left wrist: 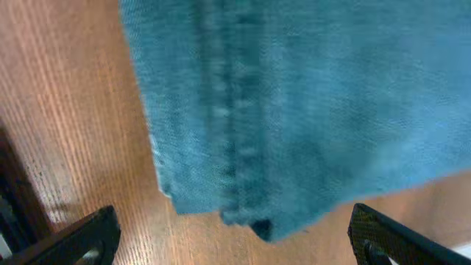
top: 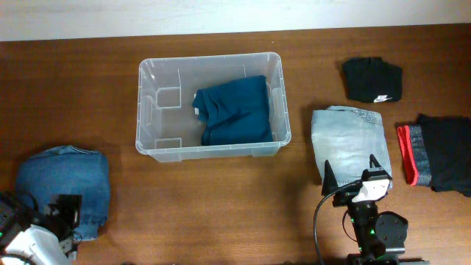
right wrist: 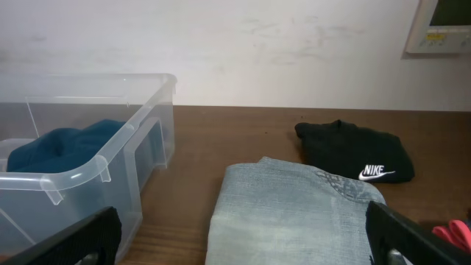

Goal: Pack container
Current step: 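Move the left gripper to the folded blue denim jeans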

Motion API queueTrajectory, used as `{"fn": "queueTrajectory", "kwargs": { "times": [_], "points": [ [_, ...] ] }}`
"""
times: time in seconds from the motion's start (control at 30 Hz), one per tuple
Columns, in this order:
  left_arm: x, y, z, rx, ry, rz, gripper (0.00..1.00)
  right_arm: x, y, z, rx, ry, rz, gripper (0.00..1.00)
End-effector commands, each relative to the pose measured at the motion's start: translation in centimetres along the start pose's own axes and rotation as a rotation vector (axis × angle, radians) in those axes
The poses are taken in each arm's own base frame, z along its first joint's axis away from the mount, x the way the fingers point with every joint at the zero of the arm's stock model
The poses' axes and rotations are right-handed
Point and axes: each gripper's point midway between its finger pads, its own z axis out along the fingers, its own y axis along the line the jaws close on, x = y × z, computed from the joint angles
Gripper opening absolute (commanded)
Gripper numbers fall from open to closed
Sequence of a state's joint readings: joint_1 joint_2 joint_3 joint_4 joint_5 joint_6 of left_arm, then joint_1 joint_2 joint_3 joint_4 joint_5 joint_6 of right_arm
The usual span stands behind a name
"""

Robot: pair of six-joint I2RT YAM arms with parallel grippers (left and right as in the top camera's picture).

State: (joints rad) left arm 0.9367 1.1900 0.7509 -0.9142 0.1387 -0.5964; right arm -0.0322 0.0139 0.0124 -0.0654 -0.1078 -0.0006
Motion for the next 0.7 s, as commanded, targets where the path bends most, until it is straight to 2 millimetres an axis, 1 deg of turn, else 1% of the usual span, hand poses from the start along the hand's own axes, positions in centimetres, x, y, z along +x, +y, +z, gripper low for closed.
{"fn": "queueTrajectory", "kwargs": {
  "times": [0.0,0.27,0.3,0.37,0.4,0.43,0.5,0.53,0.67],
  "points": [
    [-0.4,1.2,1.0,-0.043,-0.005,-0.051,0.99,0.2,0.1,0.0,-0.008,-0.001,-0.003,0.99],
    [-1.1,1.5,2.9,-0.064,0.016,-0.064,0.99,0.2,0.1,0.0,-0.008,-0.001,-0.003,0.98],
    [-1.1,1.5,3.2,-0.068,0.023,-0.065,0.98,0.2,0.1,0.0,-0.008,-0.001,-0.003,0.98],
    [-1.1,1.6,3.8,-0.079,0.037,-0.068,0.90,0.2,0.1,0.0,-0.008,-0.001,-0.003,0.99],
    [-1.0,1.7,4.1,-0.085,0.047,-0.069,0.80,0.2,0.1,0.0,-0.008,-0.001,-0.003,0.98],
    [-1.1,1.7,4.4,-0.088,0.051,-0.072,0.72,0.2,0.1,0.0,-0.008,-0.001,-0.003,0.99],
    [-1.1,1.7,5.0,-0.092,0.064,-0.082,0.61,0.2,0.1,0.0,-0.008,-0.001,-0.003,0.98],
    [-1.1,1.7,5.3,-0.091,0.071,-0.088,0.59,0.2,0.1,0.0,-0.008,-0.001,-0.003,0.99],
    [-1.5,1.0,6.6,-0.061,0.086,-0.088,0.58,0.2,0.1,0.0,-0.008,-0.001,-0.003,0.99]
  ]
}}
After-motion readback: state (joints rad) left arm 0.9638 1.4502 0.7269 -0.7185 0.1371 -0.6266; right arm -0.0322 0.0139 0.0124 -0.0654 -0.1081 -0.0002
